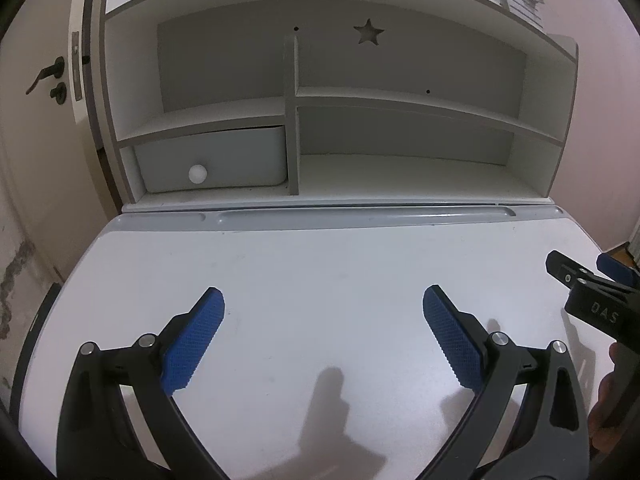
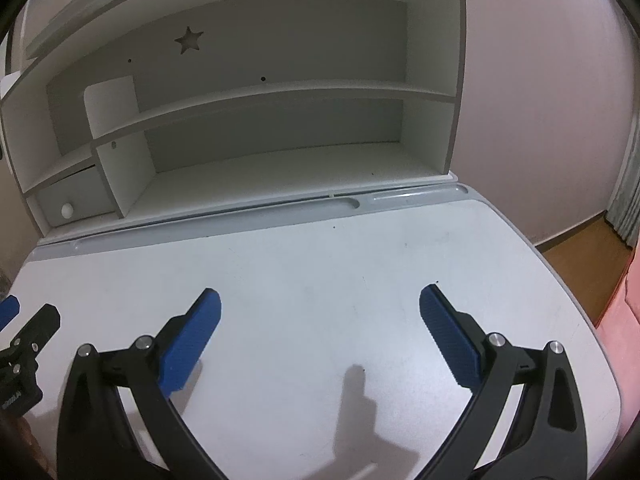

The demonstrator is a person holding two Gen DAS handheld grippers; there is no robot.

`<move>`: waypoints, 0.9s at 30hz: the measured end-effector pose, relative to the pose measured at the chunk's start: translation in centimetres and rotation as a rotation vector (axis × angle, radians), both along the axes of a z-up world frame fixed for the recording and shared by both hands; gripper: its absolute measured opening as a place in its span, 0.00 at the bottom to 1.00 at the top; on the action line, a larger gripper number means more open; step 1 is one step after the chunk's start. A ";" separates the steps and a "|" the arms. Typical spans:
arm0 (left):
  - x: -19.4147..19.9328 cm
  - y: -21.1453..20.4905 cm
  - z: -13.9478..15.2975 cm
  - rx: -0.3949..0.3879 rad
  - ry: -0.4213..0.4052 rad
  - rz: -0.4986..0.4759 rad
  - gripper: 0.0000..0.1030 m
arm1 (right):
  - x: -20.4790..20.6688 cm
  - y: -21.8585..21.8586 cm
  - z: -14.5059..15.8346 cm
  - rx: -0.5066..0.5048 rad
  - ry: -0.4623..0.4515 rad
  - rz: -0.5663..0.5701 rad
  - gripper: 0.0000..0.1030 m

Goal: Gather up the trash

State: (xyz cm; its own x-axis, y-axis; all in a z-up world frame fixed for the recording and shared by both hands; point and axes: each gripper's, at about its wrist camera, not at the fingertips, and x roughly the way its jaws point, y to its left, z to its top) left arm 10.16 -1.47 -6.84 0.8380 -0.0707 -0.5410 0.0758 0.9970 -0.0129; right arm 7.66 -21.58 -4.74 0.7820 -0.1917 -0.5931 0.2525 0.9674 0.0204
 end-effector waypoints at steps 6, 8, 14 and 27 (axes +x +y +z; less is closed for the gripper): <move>0.0 -0.5 -0.1 0.045 0.008 0.014 0.94 | -0.1 -0.1 -0.1 -0.001 0.003 -0.002 0.93; -0.2 -0.5 0.0 0.044 -0.004 0.009 0.94 | -0.1 -0.2 -0.1 -0.006 0.004 -0.004 0.93; -0.8 -0.5 0.2 0.047 -0.029 0.018 0.94 | -0.2 -0.4 -0.2 -0.012 0.003 -0.002 0.93; -2.7 -1.3 0.9 0.052 -0.117 -0.037 0.94 | -0.3 -0.3 -0.1 -0.039 0.001 -0.003 0.93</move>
